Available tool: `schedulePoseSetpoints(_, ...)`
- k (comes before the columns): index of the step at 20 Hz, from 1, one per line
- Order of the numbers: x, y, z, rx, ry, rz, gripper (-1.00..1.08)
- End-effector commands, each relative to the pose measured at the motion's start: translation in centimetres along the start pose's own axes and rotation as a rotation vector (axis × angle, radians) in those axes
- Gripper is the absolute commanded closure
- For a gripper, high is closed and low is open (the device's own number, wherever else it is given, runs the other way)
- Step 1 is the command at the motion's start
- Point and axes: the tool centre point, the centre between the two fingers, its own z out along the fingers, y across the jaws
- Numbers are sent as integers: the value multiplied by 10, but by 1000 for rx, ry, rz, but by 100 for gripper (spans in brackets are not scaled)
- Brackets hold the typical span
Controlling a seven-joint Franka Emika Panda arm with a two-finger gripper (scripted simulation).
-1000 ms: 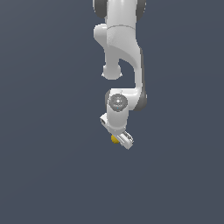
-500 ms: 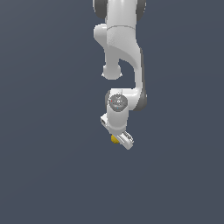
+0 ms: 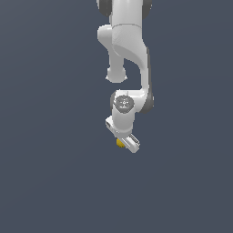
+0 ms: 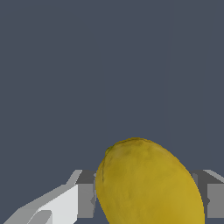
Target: Pick up the object and move it to a goal position.
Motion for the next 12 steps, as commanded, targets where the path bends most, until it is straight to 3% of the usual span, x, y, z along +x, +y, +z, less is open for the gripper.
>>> schedulePoseSetpoints(1,-6,2,-5,1,1,0,108)
schedulePoseSetpoints(12,-65,22,-42,2,0,-1,108)
